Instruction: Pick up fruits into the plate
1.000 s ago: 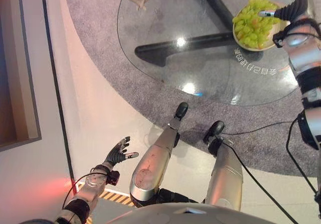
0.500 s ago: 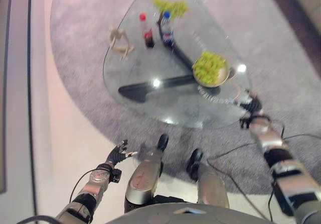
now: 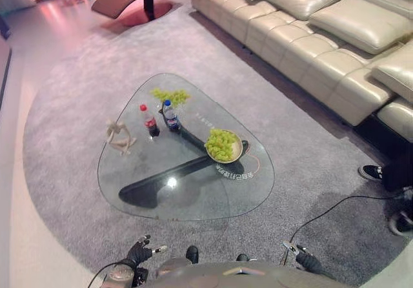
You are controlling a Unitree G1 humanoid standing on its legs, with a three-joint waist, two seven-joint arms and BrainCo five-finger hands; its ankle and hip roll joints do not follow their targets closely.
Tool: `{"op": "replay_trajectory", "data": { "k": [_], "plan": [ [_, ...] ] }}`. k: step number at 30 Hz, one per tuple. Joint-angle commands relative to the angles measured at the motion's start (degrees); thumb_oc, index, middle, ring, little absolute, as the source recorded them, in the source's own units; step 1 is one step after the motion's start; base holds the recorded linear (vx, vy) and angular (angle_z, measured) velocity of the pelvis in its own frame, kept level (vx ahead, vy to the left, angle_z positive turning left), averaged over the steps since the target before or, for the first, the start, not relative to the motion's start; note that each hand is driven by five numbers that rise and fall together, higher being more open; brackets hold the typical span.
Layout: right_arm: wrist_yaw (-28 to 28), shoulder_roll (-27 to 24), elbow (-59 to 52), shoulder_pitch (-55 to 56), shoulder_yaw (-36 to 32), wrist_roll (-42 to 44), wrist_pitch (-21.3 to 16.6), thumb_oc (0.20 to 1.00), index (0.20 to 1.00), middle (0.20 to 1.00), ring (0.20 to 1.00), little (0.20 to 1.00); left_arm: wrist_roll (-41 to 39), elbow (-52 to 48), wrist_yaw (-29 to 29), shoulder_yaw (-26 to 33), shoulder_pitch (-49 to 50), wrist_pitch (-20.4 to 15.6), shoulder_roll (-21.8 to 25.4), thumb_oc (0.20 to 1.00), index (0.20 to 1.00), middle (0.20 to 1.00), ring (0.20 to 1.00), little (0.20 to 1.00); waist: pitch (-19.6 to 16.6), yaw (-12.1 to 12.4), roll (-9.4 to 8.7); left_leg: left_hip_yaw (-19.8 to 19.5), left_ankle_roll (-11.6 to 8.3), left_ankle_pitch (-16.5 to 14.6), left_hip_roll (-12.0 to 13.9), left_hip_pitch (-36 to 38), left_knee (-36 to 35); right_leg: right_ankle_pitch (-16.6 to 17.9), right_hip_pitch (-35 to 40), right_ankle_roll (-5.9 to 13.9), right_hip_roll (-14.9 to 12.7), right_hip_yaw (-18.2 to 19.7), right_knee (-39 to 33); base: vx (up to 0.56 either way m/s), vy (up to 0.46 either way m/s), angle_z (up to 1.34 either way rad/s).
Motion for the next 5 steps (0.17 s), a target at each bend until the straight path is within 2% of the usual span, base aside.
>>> {"op": "replay_trajectory", "data": {
  "k": [1,5],
  "plan": [
    [0.4,1.11,2.56,-3.25,-0.57,1.4,0.82,1.0,1.0,1.0,1.0,1.0,0.89,3.63,1.29,2.96,-2.03,1.49,-1.53,1.0,1.0,1.0,1.0,1.0,0.92,0.15,0.33,6.97,1.95,-8.98,-2.24,3.44,0.57,-0.18,-1.55,2.53,-0.61,5.09,1.31,-0.07,0.004,-0.27],
    [-0.13,1.2,3.37,-2.98,-0.64,-0.33,0.77,1.0,1.0,1.0,1.0,1.0,0.94,4.21,1.13,3.2,-1.97,2.39,-2.22,1.0,1.0,1.0,1.0,1.0,0.73,-0.44,0.6,6.84,2.13,-9.22,-2.23,3.67,0.43,-0.4,-1.71,2.43,-0.25,6.04,1.65,-0.04,0.01,-0.28]
  ]
}}
